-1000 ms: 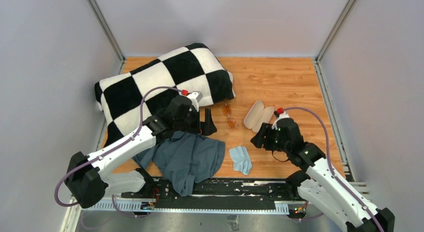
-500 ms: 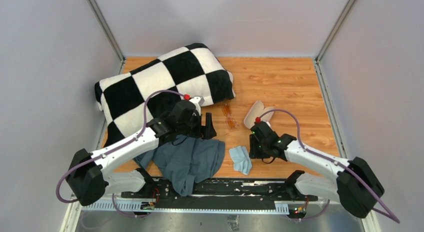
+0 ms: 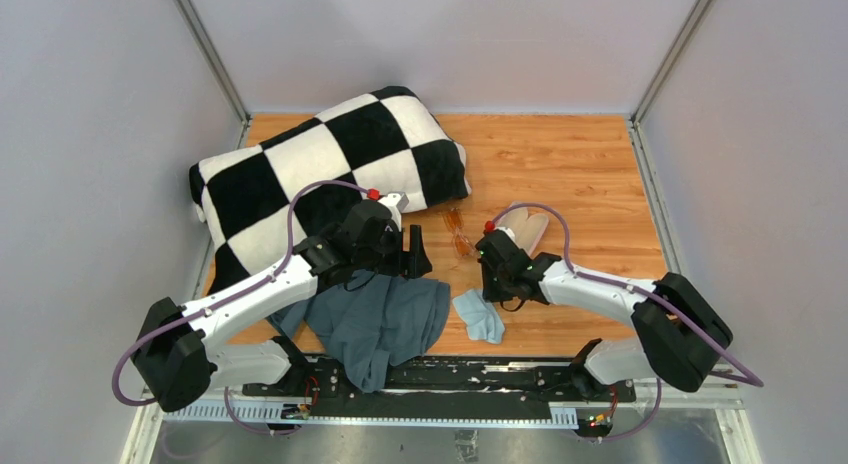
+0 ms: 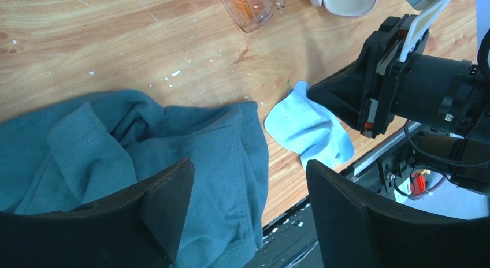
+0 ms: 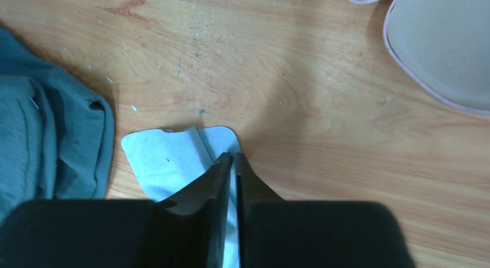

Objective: Organize the sunglasses
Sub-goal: Adjust the glasses cleaning cloth at the center of the board.

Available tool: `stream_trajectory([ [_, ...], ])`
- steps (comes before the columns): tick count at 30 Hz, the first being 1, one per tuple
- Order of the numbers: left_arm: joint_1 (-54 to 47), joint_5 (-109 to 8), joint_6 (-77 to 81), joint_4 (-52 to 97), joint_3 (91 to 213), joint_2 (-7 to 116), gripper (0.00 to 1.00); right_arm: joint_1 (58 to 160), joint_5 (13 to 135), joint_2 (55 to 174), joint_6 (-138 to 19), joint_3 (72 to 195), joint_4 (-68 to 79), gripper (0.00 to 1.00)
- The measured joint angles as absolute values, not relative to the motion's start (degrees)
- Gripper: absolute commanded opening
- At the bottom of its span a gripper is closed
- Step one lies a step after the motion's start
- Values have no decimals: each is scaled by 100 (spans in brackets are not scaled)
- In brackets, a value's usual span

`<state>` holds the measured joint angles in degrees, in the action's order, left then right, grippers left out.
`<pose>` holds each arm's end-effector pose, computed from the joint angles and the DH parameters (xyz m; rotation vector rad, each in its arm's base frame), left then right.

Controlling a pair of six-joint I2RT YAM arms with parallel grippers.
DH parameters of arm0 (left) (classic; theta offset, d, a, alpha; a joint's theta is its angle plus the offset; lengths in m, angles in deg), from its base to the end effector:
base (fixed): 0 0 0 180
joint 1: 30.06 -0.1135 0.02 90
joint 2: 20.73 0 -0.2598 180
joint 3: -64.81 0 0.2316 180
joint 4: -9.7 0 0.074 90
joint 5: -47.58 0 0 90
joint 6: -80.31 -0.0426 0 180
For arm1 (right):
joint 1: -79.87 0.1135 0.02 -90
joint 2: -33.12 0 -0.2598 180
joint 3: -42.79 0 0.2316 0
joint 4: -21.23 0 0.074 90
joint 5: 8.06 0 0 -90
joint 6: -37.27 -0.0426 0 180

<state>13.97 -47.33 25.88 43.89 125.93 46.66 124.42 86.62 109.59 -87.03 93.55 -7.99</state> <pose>0.1693 -0.1687 0.2525 0.2255 2.4019 -0.7919 0.1698 0.1622 0.1703 -0.1976 2.5770 0.4370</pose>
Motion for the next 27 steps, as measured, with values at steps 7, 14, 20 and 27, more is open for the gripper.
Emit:
stream_trajectory([
  [7, 1417, -4785, 2586, 4335, 12586, 4679, 76, 12464, 8933, 10701, -8784, 9231, -963, 0],
  [14, 1498, -4818, 2584, 4282, 12586, 4832, 76, 12464, 9519, 9460, -9118, 8787, -1599, 8],
  [20, 1546, -4838, 2579, 4236, 12588, 5057, 78, 12462, 9985, 8117, -9590, 8210, -2394, 44],
  [27, 1648, -4842, 2559, 4236, 12713, 5280, 79, 11846, 10096, 7460, -9435, 8492, -2711, 41],
])
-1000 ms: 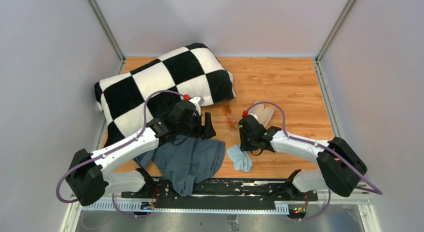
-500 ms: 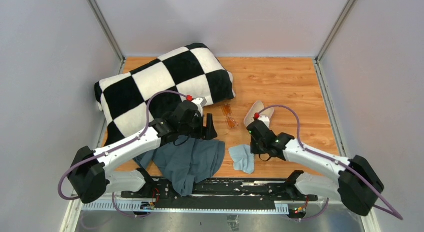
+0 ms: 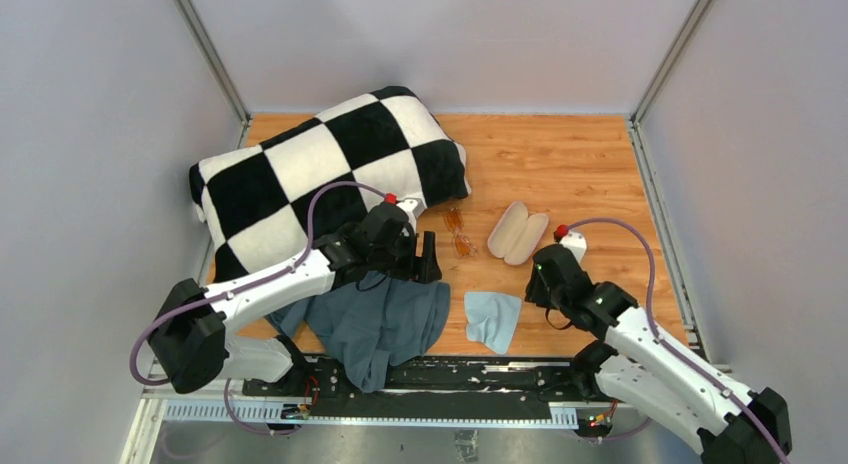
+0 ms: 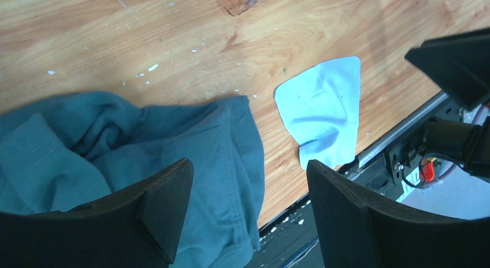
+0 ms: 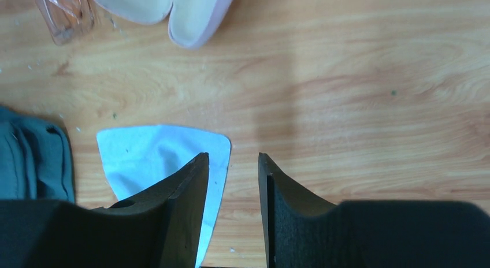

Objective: Organize the sunglasses
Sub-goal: Adjust the glasses cleaning cloth at the center of the board, then adjust the sunglasses case at the center of the board.

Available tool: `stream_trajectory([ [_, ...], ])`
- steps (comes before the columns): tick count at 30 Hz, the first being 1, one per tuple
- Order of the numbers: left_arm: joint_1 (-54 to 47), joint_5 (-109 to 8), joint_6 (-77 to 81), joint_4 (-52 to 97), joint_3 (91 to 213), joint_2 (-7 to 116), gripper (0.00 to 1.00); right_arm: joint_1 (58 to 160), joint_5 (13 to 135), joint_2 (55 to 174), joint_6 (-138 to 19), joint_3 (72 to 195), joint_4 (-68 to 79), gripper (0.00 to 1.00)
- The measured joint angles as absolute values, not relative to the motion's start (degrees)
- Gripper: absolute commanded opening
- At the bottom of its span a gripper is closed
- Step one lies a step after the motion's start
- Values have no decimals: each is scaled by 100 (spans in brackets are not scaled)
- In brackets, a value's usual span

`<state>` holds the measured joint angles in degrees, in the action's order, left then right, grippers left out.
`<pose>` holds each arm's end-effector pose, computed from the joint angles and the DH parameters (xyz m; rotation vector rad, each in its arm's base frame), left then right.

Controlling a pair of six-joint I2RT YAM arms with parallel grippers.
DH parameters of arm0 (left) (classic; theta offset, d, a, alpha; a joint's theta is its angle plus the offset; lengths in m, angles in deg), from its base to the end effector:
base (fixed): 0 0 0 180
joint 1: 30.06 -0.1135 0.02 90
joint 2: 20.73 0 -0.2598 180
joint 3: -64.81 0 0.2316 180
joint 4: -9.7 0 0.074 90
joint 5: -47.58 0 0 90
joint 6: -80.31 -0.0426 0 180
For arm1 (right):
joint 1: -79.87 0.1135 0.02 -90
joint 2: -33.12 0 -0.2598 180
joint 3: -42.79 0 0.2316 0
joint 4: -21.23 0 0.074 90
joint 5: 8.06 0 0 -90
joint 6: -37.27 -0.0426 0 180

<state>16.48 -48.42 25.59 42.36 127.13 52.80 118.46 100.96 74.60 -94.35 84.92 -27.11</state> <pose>0.1738 -0.1899 0.2370 0.2988 2.4661 -0.7909 0.1133 0.0726 0.2037 0.2152 2.3533 0.2857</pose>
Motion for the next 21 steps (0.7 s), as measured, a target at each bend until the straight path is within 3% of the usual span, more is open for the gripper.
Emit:
stream_trajectory([
  [21, 1734, -4621, 2566, 4332, 12776, 4994, 81, 10189, 8573, 11521, -8082, 10507, -866, 40],
])
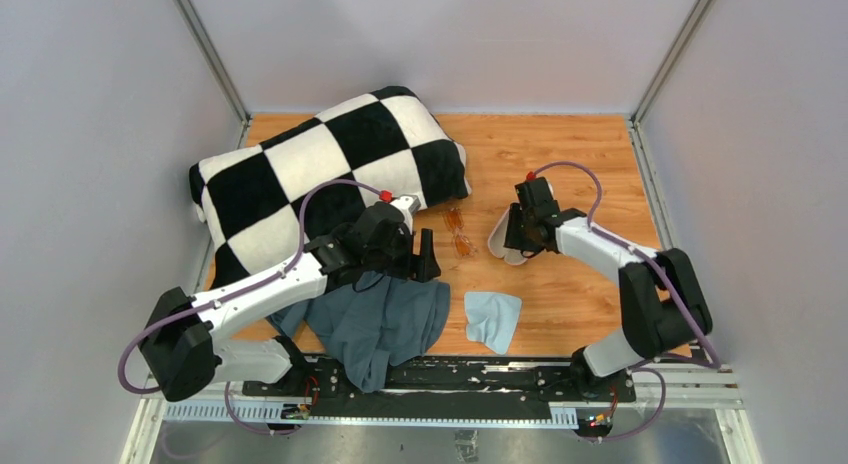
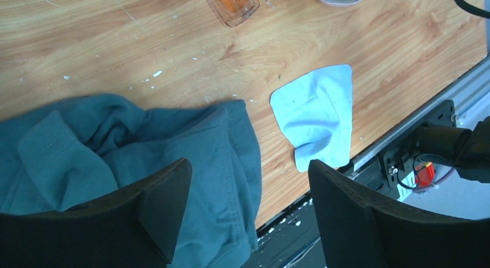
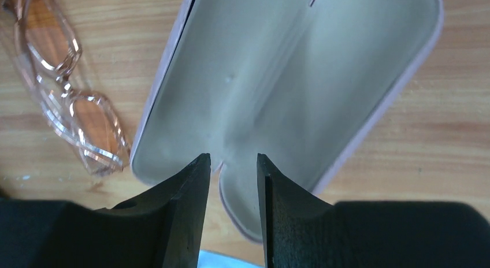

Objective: Organize the sunglasses
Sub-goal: Adjust the sunglasses case at the center of the board.

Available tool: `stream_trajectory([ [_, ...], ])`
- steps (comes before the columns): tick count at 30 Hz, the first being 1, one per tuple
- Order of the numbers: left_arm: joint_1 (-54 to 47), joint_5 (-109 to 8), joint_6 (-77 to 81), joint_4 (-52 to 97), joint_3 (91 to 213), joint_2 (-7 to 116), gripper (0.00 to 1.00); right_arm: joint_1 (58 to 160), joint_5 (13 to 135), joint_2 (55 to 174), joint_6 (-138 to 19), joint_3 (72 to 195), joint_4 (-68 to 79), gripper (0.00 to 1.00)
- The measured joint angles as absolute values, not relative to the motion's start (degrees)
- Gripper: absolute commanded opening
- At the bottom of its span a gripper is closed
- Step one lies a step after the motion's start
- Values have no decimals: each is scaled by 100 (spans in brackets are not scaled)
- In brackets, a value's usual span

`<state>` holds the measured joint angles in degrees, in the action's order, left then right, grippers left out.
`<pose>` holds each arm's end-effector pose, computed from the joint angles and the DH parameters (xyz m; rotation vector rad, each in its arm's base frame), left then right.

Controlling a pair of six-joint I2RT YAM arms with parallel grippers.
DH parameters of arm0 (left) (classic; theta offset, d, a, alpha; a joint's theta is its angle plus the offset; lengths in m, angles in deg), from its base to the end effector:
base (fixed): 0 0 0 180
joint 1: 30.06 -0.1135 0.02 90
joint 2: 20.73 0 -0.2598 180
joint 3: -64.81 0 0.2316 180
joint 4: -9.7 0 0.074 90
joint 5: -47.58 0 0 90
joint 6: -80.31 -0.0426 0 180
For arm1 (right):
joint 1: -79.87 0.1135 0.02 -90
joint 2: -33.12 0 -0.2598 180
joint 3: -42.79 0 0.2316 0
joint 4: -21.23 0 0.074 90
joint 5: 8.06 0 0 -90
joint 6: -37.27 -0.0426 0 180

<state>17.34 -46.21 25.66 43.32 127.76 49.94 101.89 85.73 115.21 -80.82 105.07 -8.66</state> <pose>0.1678 -0.1867 0.2506 0.2913 2.4134 -0.7868 0.2583 0.1014 0.2035 0.1601 2.4550 0.3085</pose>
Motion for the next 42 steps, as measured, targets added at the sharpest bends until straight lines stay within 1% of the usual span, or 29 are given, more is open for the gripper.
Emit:
stream_trajectory([
  [4, 1734, -4606, 2564, 4370, 12770, 4948, 81, 10023, 8328, 12229, -8124, 10782, -737, 40],
  [7, 1734, -4600, 2562, 4385, 12770, 4942, 81, 9907, 8232, 12513, -8246, 10868, -676, 34],
  [9, 1734, -4600, 2559, 4400, 12770, 4942, 81, 9846, 8212, 12613, -8351, 10953, -606, 32],
  [16, 1734, -4591, 2487, 4459, 12770, 4937, 81, 9699, 8109, 13147, -8904, 11421, -254, 31],
  [24, 1734, -4573, 2361, 4560, 12770, 4900, 81, 9618, 8044, 13805, -9816, 12098, 89, 45],
  [31, 1734, -4578, 2321, 4630, 12770, 4826, 81, 9618, 8120, 13636, -10268, 11884, 240, 48],
  [37, 1734, -4624, 2323, 4617, 12770, 4810, 81, 9618, 8374, 12869, -10200, 11252, 181, 49],
  [42, 1734, -4713, 2326, 4575, 12770, 4824, 81, 9605, 8523, 12495, -10014, 11062, 167, 49],
])
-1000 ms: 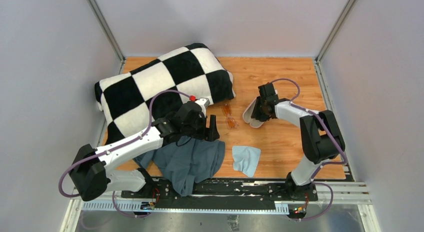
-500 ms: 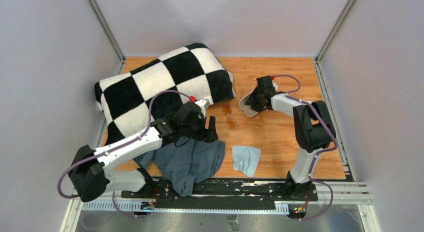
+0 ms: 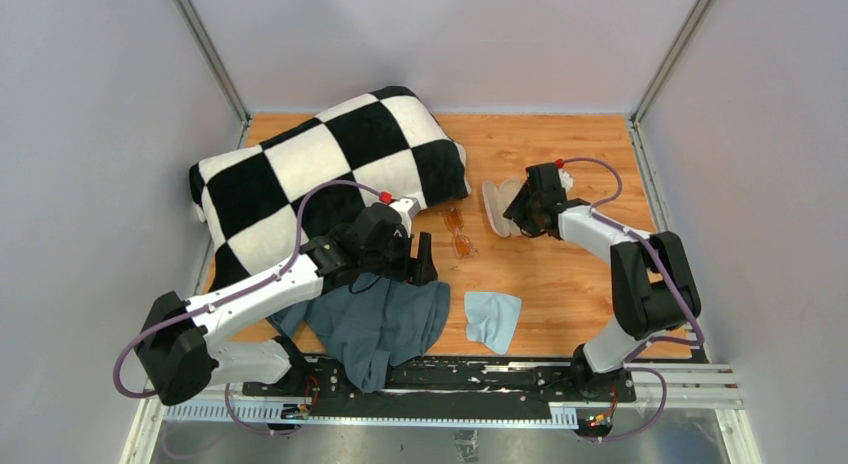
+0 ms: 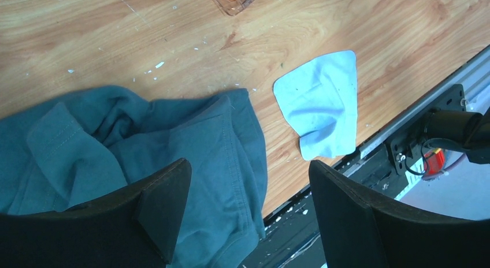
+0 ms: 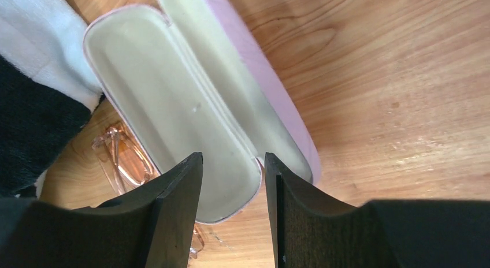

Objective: Organize the sunglasses
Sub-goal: Adjust the sunglasses case at the center of the board, then fold the glasses cleaning cloth at the center of the board.

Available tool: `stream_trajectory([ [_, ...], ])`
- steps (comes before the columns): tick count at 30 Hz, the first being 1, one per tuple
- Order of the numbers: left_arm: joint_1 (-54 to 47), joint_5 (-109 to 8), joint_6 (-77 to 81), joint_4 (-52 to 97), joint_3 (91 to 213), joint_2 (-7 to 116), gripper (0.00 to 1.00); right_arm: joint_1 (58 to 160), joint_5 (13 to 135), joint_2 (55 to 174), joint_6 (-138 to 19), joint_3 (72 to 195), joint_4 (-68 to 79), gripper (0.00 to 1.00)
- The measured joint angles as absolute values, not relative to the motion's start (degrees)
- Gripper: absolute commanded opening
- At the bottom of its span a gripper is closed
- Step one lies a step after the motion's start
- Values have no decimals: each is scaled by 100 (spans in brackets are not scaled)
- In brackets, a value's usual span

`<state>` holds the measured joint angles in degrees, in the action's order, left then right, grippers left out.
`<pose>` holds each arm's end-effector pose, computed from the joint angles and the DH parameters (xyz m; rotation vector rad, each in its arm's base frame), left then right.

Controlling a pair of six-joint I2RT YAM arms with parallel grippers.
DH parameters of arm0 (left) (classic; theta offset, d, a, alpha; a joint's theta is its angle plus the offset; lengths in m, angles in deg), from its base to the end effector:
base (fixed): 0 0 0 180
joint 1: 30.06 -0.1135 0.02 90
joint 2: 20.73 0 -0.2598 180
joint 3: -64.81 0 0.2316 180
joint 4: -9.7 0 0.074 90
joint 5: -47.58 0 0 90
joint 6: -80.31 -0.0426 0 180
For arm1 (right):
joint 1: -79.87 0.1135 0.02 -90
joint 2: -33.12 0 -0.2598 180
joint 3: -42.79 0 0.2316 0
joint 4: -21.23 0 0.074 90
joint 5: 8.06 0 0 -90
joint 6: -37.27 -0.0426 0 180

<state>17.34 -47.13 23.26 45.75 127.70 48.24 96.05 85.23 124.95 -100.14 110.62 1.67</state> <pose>0.1622 -0.1816 0.2533 0.3513 2.4168 -0.7760 0.3122 0.0880 0.1987 0.6691 2.2850 0.4800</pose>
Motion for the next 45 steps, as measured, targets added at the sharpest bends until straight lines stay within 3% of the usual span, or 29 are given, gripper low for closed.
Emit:
stream_trajectory([
  [7, 1734, -4757, 2330, 4533, 12733, 4824, 81, 9542, 8549, 11947, -9719, 10671, 69, 53],
  [16, 1976, -4770, 2365, 4378, 12671, 5033, 79, 9542, 8238, 9446, -8788, 10011, -460, 52],
  [26, 2630, -4726, 2678, 3727, 12676, 6157, 60, 10530, 7845, 7757, -8686, 8061, -1950, 40],
  [45, 2938, -4403, 3080, 3253, 13614, 7728, 49, 10615, 7856, 8531, -8742, 7952, -1583, 33],
])
